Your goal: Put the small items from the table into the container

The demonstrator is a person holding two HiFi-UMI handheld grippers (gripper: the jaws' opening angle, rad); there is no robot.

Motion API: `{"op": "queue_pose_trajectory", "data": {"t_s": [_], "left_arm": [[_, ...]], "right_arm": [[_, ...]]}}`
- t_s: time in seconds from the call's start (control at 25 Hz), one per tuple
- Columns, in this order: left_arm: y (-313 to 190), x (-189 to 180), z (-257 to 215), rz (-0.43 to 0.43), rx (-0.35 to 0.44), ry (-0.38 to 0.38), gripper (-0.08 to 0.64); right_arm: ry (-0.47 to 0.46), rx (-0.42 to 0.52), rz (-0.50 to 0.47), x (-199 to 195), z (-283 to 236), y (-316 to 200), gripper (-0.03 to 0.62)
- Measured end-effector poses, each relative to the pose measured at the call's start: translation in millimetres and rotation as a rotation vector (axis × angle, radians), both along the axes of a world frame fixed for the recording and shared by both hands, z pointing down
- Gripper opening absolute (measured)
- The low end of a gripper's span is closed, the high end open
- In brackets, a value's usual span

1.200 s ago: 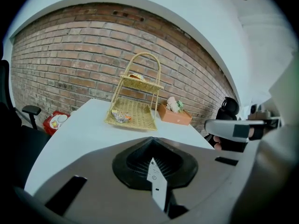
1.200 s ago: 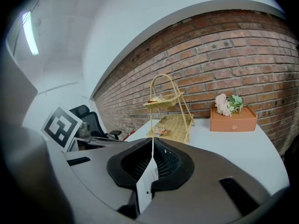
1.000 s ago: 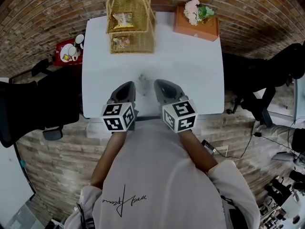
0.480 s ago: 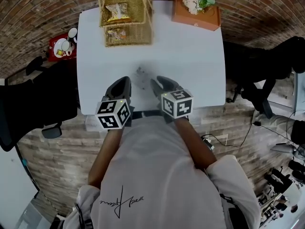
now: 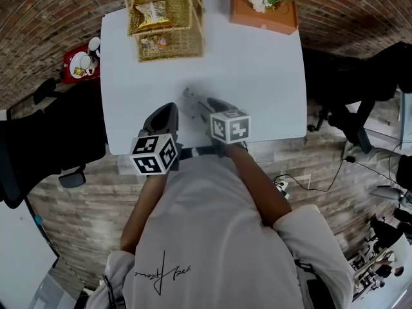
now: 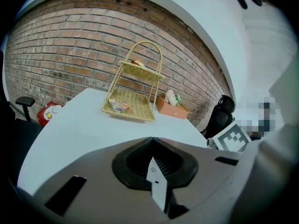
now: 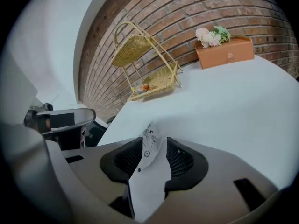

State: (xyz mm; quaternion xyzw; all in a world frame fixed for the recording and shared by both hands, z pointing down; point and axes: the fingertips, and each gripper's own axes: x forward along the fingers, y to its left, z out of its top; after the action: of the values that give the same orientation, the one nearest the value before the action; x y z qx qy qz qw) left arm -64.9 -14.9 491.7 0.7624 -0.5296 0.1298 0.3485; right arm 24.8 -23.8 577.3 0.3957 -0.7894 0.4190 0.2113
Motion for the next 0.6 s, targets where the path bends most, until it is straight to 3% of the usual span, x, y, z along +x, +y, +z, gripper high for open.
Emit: {"op": "queue_pose_trajectory", "data": {"t_s": [0.6], "left_arm": [[-6,-9,-1,-0.025,-0.031,0.031,0.009]], "right_arm": [[-0.044,-0.121,0.030,-13,25,1,0.137]]}}
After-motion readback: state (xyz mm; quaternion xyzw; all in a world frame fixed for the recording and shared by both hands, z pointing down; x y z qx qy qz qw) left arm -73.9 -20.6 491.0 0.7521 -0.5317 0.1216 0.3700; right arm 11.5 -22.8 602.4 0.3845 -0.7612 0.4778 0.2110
